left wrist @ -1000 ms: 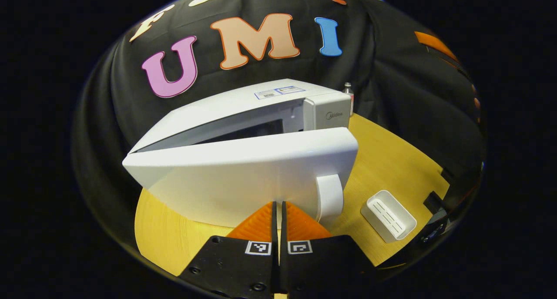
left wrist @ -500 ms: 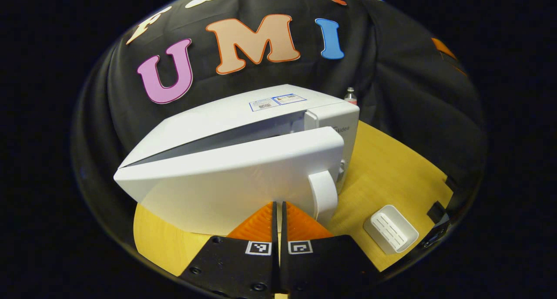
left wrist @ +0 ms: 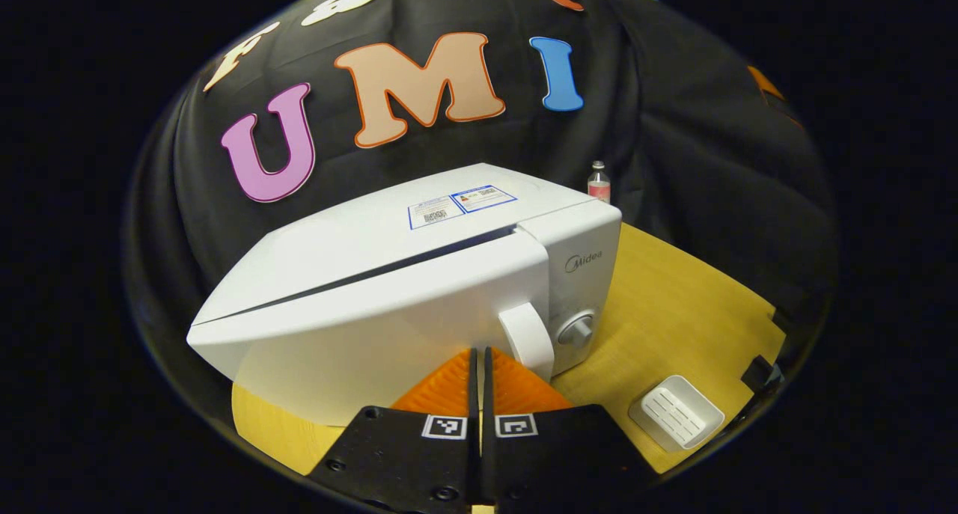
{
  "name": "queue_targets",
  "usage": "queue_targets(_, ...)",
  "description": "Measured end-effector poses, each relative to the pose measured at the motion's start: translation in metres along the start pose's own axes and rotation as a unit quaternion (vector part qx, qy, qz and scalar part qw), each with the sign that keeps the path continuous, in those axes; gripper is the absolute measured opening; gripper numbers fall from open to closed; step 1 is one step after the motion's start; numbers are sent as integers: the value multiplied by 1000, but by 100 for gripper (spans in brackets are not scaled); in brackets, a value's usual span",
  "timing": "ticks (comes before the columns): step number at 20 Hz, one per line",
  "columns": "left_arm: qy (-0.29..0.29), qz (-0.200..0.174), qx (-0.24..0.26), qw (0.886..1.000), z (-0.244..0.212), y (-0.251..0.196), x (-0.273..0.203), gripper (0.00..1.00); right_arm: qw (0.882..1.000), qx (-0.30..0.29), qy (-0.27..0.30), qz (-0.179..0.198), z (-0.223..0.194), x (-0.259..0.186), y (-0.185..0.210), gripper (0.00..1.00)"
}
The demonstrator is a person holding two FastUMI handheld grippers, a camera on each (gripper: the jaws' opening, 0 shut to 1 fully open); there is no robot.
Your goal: Open the microwave oven with the left hand, put the food in, and close the microwave oven.
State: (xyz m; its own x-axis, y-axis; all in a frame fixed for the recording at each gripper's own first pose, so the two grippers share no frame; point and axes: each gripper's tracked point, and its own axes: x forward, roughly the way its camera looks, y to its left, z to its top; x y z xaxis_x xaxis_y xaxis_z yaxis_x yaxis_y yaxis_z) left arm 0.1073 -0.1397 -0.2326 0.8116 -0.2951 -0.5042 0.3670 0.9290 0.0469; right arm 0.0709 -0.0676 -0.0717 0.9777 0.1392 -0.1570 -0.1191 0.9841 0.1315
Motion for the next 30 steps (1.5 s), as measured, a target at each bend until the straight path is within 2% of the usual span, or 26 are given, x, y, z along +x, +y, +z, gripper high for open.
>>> queue_targets(5, -8, -2, -17, 1000, 1, 1, 4, 0, 1000, 4, 0, -9, -1, 7, -5, 96)
queue_targets(8, -5, 8, -24, 1000, 2, 3, 15, 0, 1000, 5, -7, -1, 1, 11, 1, 96)
queue_targets(9, 15, 5, -37, 999, -7, 3, 14, 0, 1000, 4, -4, 1, -1, 14, 3, 96)
queue_targets(11, 13, 0, -53, 999, -10, 0, 21, 0, 1000, 4, 0, 8, -3, 16, 9, 96)
queue_targets(19, 20, -10, -59, 998, -15, -2, 14, 0, 1000, 0, 5, 17, -6, 16, 16, 96)
queue_targets(22, -5, -22, -61, 998, -4, -5, -8, 0, 1000, 1, 12, 19, -16, 18, 18, 96)
queue_targets(25, -36, -17, -95, 995, 21, -1, -40, 0, 999, 5, 20, 31, -21, 22, 29, 96)
queue_targets(27, -71, -9, -119, 990, 46, 10, -64, 0, 999, 6, 19, 42, -20, 26, 39, 96)
queue_targets(30, -131, 18, -129, 983, 91, 40, -100, 0, 998, 10, 17, 57, -18, 32, 51, 96)
